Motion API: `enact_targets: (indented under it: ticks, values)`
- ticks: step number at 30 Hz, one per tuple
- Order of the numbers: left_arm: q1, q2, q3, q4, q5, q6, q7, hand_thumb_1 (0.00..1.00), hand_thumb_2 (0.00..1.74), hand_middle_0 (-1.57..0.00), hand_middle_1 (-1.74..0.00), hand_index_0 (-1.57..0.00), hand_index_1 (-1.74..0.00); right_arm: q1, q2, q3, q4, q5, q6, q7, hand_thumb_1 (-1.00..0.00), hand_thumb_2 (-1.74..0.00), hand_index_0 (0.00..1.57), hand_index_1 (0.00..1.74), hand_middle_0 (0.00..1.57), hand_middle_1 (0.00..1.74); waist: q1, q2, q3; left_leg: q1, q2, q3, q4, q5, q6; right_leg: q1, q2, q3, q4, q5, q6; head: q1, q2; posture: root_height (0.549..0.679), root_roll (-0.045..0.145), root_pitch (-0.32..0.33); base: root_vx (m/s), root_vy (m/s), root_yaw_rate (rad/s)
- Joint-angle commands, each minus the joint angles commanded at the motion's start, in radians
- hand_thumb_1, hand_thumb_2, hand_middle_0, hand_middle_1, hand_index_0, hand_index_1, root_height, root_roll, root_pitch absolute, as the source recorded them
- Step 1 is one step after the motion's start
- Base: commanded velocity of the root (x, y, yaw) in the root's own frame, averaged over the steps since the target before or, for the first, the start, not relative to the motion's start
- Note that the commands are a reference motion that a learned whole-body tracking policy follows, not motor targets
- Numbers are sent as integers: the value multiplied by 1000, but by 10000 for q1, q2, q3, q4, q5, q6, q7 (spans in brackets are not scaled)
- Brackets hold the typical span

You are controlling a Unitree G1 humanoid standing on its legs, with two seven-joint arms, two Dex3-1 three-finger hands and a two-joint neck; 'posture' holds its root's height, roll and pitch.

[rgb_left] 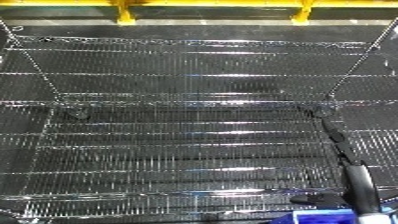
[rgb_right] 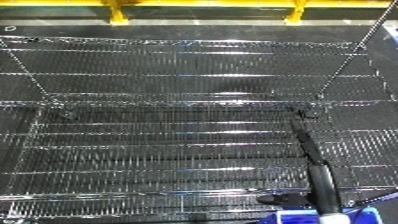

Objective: Pick up the object and place it into the box

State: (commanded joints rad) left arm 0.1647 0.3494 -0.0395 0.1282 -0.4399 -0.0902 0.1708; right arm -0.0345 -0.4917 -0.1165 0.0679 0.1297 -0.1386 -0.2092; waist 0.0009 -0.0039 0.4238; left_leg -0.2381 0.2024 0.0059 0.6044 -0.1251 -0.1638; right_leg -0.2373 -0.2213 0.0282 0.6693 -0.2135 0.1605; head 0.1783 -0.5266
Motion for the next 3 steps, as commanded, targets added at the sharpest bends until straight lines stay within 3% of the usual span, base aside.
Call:
enact_targets:
  ticks: [3]
  values:
    - [-23,-13,13,-10,46,3,20,1000,1740,-1570,-1740,-1570,-1740,-27,20,82,21,-74,11,9,0,0,0,0,0,0,17,-5,21,10,1,0,21,-18,12,-22,3,15,30,-23,3,-119,-6,637,37,-173,8,6,-12]
